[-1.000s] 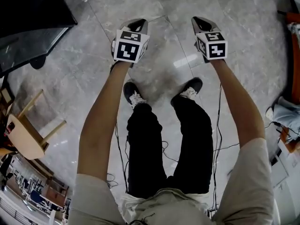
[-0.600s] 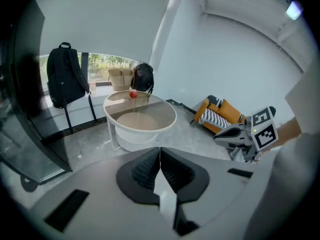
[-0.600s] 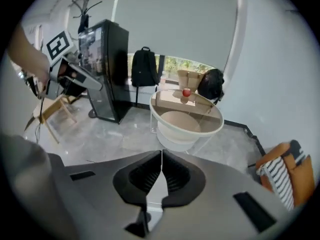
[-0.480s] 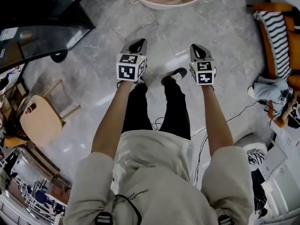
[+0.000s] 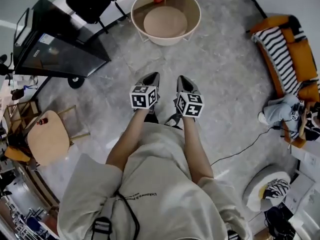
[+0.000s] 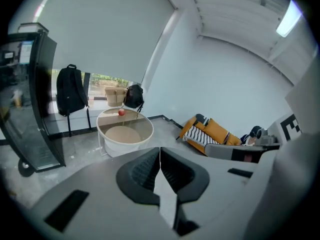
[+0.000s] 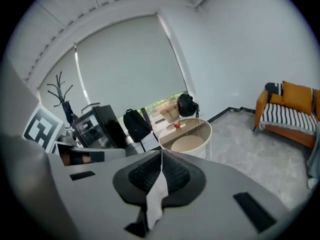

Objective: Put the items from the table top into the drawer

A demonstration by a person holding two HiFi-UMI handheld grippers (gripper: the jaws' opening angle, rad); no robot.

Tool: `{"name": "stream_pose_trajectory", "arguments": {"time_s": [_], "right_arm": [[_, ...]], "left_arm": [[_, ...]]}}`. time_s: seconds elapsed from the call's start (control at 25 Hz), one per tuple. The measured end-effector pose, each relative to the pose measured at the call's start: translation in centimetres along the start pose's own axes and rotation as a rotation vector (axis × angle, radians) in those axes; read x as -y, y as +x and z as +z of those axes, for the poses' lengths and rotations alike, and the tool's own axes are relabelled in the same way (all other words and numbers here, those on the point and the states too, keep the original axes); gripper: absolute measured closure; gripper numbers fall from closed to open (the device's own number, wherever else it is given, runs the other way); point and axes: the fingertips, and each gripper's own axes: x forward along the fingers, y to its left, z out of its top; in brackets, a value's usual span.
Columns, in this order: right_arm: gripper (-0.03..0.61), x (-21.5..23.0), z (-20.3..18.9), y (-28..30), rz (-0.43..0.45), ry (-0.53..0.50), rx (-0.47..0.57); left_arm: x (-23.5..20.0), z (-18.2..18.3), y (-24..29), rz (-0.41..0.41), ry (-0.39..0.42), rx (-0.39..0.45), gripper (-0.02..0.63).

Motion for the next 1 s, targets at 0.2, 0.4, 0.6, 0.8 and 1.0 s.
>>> {"name": "stream_pose_trajectory", "arguments": {"time_s": [0.2, 0.4, 0.6, 0.8, 1.0], "right_arm": [[0.543, 0.8, -0.6, -3.3, 0.028, -0.051, 0.017], [0.543, 2.4, -3.8, -5.6, 0.008, -0.037, -0.025], [0.545, 2.8, -4.6, -7.3, 0.036, -0.031, -0.007], [0.545, 2.0, -4.3, -8.6, 0.053, -0.058, 0.023], [0.545, 2.8, -4.5, -9.8, 0.052, -0.049, 0.035]], "left_arm": [[2.7, -0.8, -1.6, 0.041, 0.087, 0.016, 0.592], [4.7, -2.2, -3.1, 0.046, 0.096, 0.032, 0.592], [6.4, -4.0, -3.7, 0.073, 0.123, 0.021, 0.592], [6.8, -4.2, -4.2, 0.099, 0.111, 0.050, 0.592], [7.6, -4.3, -4.3, 0.095, 0.100, 0.063, 0.592]]}}
